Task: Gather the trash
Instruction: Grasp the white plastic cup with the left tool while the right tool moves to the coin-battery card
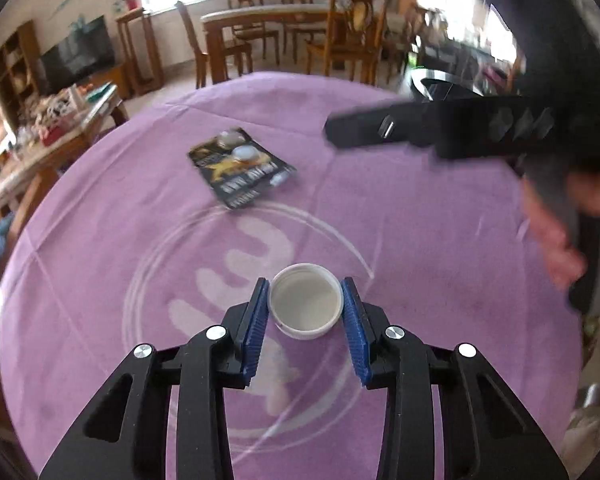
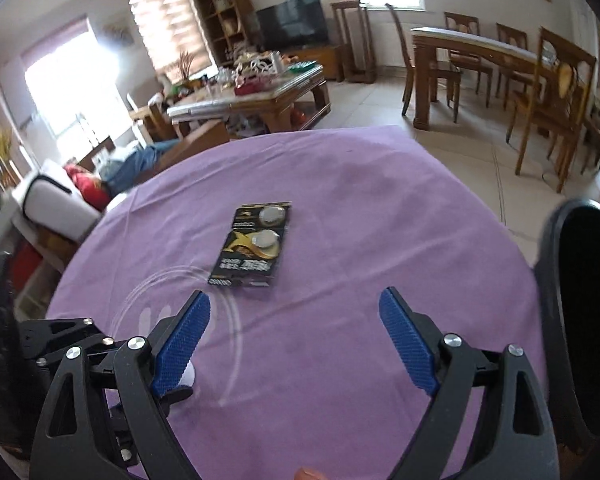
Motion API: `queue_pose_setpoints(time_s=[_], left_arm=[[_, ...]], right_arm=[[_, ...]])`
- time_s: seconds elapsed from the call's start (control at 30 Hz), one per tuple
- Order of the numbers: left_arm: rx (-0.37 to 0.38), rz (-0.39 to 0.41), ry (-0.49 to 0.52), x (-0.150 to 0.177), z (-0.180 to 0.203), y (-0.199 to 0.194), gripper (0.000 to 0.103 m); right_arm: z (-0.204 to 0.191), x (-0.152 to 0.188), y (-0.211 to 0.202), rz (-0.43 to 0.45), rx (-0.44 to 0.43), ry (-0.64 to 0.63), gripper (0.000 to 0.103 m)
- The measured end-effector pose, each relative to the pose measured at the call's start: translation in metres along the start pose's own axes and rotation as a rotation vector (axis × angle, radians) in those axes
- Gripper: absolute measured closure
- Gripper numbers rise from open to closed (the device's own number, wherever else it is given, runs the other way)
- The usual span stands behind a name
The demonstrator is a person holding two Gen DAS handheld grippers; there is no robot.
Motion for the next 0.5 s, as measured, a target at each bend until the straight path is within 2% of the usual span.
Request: queue_pose_setpoints(time_s=[0.13,0.23,0.4,0.5], left_arm=[[-0.001,0.083,-0.142,-0.001,-0.041,-0.020,0.067],[0.008,0.111,-0.234,0.002,-0.069,-0.030,0.067],[0.016,0.153,-0.309,0.009,-0.099,-0.042,0.067],[0.046,0.161,-0.332,0.010,-0.105,-0.045,0.067]], right_arm=[[-0.015,-0.010,0.021,-0.044,0.026,-0.032,0.017],[-0.026,-0.017,0.039,-0.083,0.040,-0.066,0.017],[-0.044,-0.018,0.072,-0.180,0.102,-0.122,0.015],[-0.047,-0.017,0.074,-0.173,0.120,-0.114,0.022]])
Point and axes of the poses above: each gripper's, at about its wrist camera, not at the fingertips, and y roughly the way its jaws point, z to its right, x to its underside, the point moved 3 cm from there along y, roughly the way its jaws point, and after that the axes turned 10 degrees about -y, right-handed, at the moved point
